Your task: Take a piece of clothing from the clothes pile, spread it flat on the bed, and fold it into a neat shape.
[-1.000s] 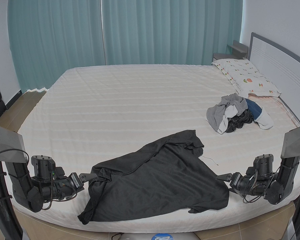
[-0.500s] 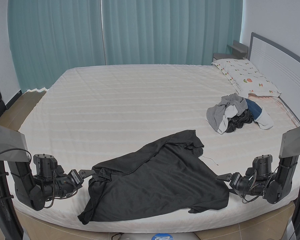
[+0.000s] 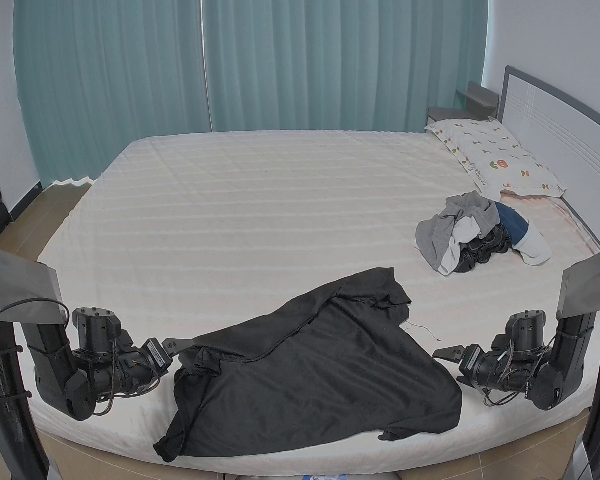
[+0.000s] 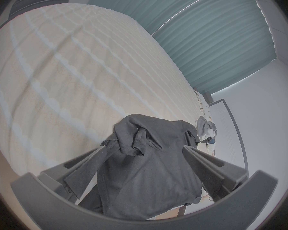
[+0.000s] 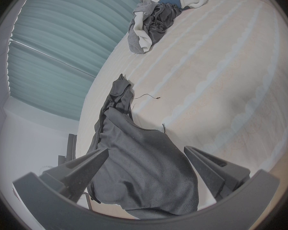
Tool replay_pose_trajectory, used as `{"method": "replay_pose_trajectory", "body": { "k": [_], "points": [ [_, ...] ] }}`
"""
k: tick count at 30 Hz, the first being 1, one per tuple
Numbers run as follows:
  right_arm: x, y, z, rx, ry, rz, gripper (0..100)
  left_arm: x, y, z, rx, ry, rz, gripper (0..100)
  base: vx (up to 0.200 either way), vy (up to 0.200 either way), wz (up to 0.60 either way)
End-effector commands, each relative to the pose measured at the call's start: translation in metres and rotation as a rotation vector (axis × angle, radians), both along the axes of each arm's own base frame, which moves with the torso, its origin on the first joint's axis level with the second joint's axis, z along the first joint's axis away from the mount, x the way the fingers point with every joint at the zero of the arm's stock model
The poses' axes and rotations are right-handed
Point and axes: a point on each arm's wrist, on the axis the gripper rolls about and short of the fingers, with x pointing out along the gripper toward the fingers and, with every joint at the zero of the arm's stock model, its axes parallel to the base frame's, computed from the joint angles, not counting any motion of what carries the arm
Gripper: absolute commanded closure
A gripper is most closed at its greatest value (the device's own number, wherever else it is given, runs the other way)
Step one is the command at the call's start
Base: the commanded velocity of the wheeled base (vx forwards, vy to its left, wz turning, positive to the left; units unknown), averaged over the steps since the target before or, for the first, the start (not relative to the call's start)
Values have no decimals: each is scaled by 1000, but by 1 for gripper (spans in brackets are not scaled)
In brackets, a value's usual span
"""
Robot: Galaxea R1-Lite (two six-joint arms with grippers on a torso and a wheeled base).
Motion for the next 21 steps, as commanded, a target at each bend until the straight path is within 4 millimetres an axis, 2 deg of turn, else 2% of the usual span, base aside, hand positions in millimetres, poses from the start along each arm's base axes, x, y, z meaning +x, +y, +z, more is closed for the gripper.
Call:
{"method": "replay_pose_trajectory", "body": {
  "k": [1,3,5,8,10,14,16,19,21],
  "points": [
    [-1,0,-2,0,10,4,0,6,-6,-4,23,-3,10,0,0,0,0],
    [-1,1,-2,0,9,7,0,9,-9,-5,39,-12,23,0,0,0,0],
    [2,3,-4,2,7,8,0,26,-19,0,91,-72,75,0,0,0,0],
    [2,3,-4,2,7,7,0,32,-28,1,106,-78,70,0,0,0,0],
    [2,3,-4,3,7,8,0,43,-44,5,116,-56,32,0,0,0,0],
    [2,3,-10,-1,23,7,0,51,-64,17,133,-12,-18,0,0,0,0],
    [2,3,-10,1,13,7,0,47,-71,20,140,7,-31,0,0,0,0],
    [-1,3,-13,1,2,8,0,33,-84,13,155,64,-67,0,0,0,0],
    [-1,3,-14,0,-4,10,0,28,-84,12,161,74,-62,0,0,0,0]
  ]
}}
